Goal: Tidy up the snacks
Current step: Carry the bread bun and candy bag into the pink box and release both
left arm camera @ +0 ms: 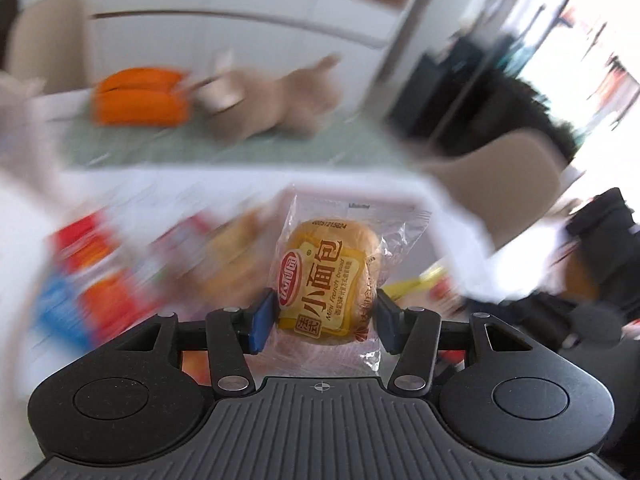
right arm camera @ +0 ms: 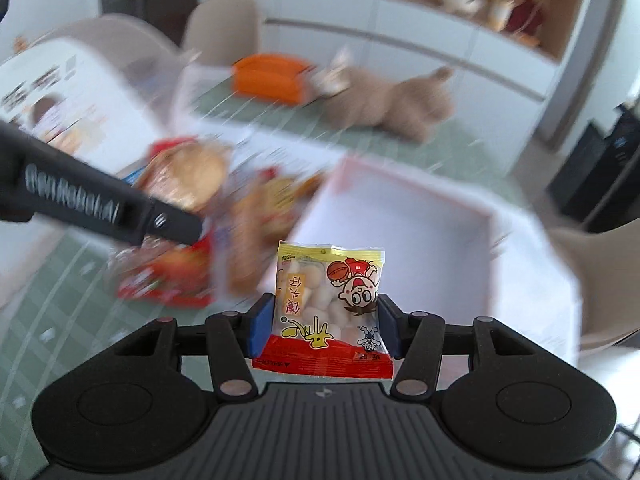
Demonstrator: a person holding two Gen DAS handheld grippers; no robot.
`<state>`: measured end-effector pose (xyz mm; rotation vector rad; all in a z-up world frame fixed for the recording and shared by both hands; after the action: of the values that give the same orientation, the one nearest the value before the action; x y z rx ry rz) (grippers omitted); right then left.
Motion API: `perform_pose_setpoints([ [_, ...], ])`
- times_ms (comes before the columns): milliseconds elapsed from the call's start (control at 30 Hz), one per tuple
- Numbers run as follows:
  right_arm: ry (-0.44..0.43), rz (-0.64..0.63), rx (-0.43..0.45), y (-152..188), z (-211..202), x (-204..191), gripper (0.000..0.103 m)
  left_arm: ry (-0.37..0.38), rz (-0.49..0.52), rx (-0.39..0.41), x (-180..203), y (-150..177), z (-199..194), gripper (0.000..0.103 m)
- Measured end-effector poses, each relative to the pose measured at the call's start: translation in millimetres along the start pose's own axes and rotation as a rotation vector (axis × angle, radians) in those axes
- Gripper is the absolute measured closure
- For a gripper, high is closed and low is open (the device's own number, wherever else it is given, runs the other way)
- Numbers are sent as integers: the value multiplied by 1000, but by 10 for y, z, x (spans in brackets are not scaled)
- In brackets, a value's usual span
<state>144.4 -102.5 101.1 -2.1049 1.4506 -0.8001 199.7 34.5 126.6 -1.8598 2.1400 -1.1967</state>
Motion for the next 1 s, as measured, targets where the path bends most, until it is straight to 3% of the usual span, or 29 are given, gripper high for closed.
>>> perform_pose_setpoints([
  [100,50,11,-37,-104,288,229,28,37,-67,-147,-30,-90,554,48],
  [333,10,89,-88,157,454,439,28,82,-111,-39,-211,-31,519,43],
  [367,10,84,-90,168,454,411,28,60,-109,-12,-263,-37,436,43],
  [467,-11,72,-70,106,455,251,28,-118,-75,67,-462,-31,178,48],
  [533,-20,60,-59,6,475,117,28,-186,-105,82,-649,37,31,48],
  [700,14,61,-34,-271,546,-90,28,-228,-196,59,-1091,261,-196,48],
  [800,-69,125,-28,-477,549,-143,28,-279,-227,67,-1301,387,-318,48],
  [900,-156,111,-39,-631,627,-405,28,-309,-256,54,-1467,554,-367,48],
  [1000,-156,45,-62,-697,853,-850,28,-317,-273,26,-1578,719,-419,48],
])
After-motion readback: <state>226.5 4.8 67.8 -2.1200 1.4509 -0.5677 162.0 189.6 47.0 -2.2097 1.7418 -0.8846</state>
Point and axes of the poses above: each gripper's, at about its wrist camera, not at the fingertips, and z roughly the way its jaws point, x to its right, y to its underside, the point moved 4 cm from there along z, roughly the way its jaws point, and after that the axes turned 6 degrees about y, right-handed, at the moved point
